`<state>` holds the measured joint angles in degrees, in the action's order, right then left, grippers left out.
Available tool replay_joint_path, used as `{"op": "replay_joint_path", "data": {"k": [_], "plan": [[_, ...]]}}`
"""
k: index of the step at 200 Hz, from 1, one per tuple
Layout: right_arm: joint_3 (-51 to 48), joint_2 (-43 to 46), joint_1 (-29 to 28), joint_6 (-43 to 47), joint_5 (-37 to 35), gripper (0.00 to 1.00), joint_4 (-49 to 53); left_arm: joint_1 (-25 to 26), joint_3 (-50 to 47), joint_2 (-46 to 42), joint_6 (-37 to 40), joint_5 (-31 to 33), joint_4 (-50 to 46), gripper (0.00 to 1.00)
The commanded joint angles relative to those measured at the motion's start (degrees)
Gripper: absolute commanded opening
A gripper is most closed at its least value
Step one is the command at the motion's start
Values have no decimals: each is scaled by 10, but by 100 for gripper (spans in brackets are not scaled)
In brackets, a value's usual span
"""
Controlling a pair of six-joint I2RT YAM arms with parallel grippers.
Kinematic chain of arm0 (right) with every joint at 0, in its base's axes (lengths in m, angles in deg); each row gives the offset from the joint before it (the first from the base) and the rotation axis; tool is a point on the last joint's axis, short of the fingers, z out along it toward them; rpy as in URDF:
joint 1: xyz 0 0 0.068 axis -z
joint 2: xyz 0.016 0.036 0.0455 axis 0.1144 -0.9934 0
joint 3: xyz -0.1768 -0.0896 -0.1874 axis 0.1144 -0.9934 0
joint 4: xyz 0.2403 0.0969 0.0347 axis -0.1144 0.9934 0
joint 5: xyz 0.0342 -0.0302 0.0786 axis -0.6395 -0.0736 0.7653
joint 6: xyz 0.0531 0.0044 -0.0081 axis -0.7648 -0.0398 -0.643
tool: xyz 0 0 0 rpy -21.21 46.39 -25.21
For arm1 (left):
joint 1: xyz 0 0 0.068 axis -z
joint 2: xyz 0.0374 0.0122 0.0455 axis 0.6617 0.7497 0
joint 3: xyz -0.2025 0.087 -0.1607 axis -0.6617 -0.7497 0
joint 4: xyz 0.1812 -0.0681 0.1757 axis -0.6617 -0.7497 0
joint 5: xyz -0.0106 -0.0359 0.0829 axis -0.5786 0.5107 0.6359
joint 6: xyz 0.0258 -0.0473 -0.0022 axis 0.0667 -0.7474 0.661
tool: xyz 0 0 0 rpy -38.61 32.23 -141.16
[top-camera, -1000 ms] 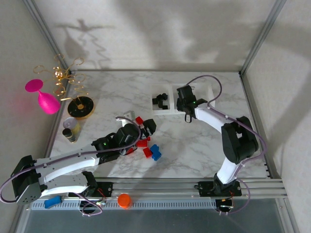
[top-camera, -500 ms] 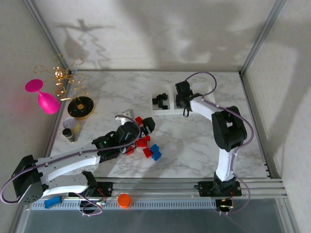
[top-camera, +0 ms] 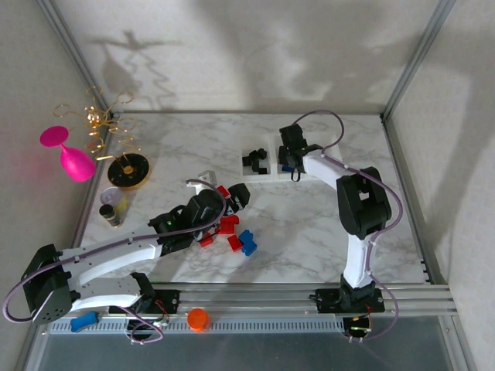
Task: Sort the legos into containers by color
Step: Place the lego in the container, then pick up the lego from the bottom-center of the table.
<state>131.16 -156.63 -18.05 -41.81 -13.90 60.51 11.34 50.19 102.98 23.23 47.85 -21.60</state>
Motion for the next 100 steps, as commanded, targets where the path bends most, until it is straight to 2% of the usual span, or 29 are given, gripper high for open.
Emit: {"op": "replay_joint_path", "data": {"k": [1,45,100], "plan": [[-10,69,-3,2,10,47,7,-5,13,3,7,-13,6,100],[-86,162,-30,-13,35,50,1,-5,3,-12,-3,-18,-2,100],[-207,252,-114,-35,44,54,-5,-3,-47,-61,-27,-25,-18,100]]}}
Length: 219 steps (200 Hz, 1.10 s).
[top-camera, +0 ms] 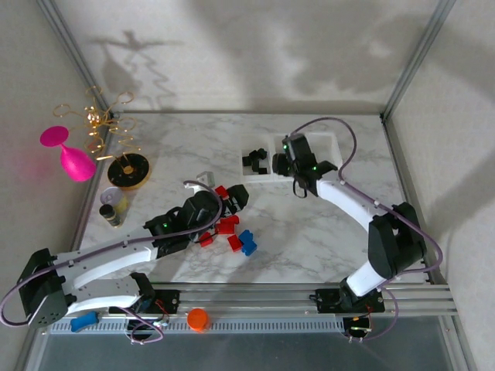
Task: Sort the legos into containers by color
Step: Pick up the lego from the bottom-center of the table.
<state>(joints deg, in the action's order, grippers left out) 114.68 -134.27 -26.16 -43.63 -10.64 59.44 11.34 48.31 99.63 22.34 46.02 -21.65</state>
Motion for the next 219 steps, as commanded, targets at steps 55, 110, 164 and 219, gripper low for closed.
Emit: {"op": "replay_joint_path", "data": {"k": [55,110,164,219], "plan": [[-131,72,-151,-19,30,62,-14,-3,-60,-90,-33,40,-92,100],[-181,68,-239,1,49,70,-47,-4,-85,-151,-50,74,-158,100],[-163,10,-277,30,73,73,-48,-4,-106,-185,-69,86,-179,100],[-147,-31,-284,45,71,74,-44,-4,-108,-190,-70,91,-185,100]]}}
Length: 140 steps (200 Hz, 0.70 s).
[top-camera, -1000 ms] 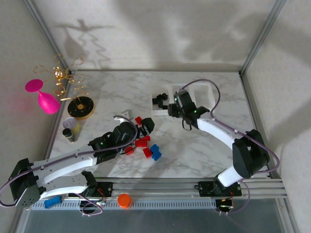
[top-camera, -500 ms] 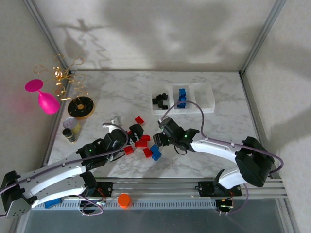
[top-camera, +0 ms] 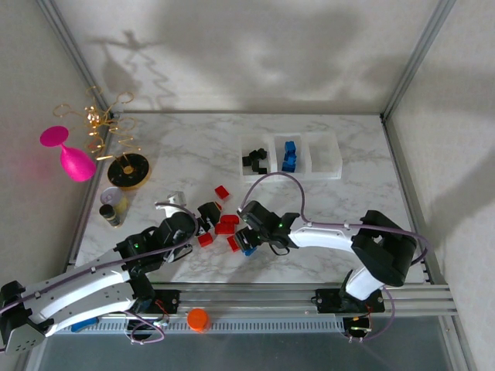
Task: Sort the legos into containers by color
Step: Pick up the lego from the bottom-center of the table.
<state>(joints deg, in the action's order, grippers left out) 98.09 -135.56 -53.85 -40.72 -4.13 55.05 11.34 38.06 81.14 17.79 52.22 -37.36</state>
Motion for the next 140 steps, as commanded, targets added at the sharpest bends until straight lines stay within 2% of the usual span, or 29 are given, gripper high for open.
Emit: {"op": "replay_joint_path", "data": {"k": [1,76,100,140], "plan": [[19,-18,-7,16,6,74,0,-4,-6,-5,-25,29,-27,100],[20,-21,-9,24,30,74,-9,-4,-8,-10,-20,31,-24,100],[30,-43,-8,21,1,70,11,-4,-9,-14,-21,30,-23,100],[31,-43,-8,13,-9,62,13,-4,-10,-21,-22,29,-25,99]]}}
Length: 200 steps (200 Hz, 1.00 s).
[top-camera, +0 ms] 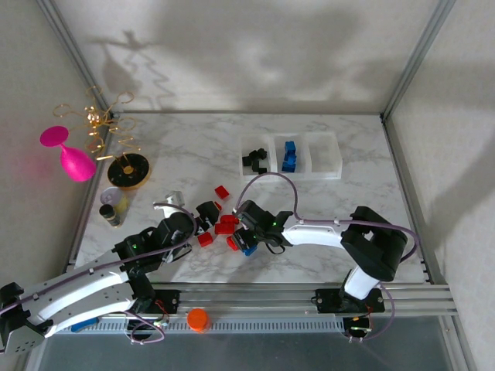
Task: Sort the legos into containers by color
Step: Pick up the lego from the bottom-center of the table, then place the lego in the container.
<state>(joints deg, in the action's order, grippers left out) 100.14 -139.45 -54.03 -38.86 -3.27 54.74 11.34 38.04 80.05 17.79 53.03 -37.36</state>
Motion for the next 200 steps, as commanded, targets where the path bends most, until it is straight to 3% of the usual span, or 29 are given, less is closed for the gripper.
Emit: {"op": "replay_joint_path", "data": {"k": [1,80,129,157,200], "plan": [[10,-4,-7,-6,-18,62,16,-4,-10,-10,-22,21,-24,99],[11,-1,10,-30,-6,43,21,-4,-15,-16,-23,18,-15,100],[13,39,40,-53,6,38,39,-4,-11,-12,-18,11,1,99],[15,74,84,-58,29,38,53,-4,0,4,-7,7,15,100],[50,109,191,-59,-1,37,88,-3,31,57,18,-4,49,99]]}}
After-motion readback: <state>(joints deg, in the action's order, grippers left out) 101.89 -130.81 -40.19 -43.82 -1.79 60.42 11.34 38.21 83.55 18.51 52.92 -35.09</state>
